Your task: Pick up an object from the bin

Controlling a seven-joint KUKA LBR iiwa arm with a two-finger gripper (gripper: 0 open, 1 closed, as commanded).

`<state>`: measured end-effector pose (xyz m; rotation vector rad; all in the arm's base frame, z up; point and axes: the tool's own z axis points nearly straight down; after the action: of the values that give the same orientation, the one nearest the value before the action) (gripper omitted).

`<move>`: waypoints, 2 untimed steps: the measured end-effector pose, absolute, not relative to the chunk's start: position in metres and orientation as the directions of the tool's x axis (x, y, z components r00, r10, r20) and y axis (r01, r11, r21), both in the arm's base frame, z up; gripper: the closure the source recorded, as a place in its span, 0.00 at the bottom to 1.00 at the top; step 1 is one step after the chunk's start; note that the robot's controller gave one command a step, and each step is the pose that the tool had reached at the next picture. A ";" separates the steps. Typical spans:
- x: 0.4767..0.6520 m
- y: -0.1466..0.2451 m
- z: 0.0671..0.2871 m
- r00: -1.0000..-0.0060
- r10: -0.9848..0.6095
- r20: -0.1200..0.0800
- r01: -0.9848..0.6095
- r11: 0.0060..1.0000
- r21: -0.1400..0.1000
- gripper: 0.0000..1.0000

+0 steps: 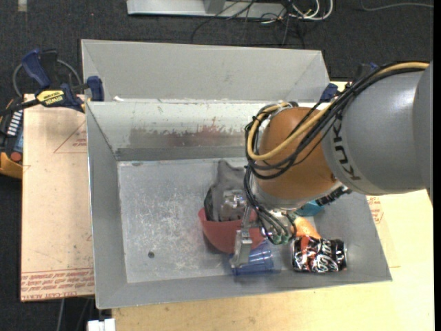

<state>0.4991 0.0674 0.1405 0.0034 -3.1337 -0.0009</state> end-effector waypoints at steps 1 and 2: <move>0.501 0.067 0.145 -1.000 0.001 0.000 0.001 1.000 0.001 0.00; 0.506 0.096 0.116 -0.976 0.219 0.010 0.219 0.976 0.000 0.00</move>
Offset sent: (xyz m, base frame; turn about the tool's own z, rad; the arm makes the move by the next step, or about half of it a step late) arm 0.0069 0.0272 -0.0233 0.2263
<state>0.5056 0.0961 0.1158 -0.3447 -3.1130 -0.0012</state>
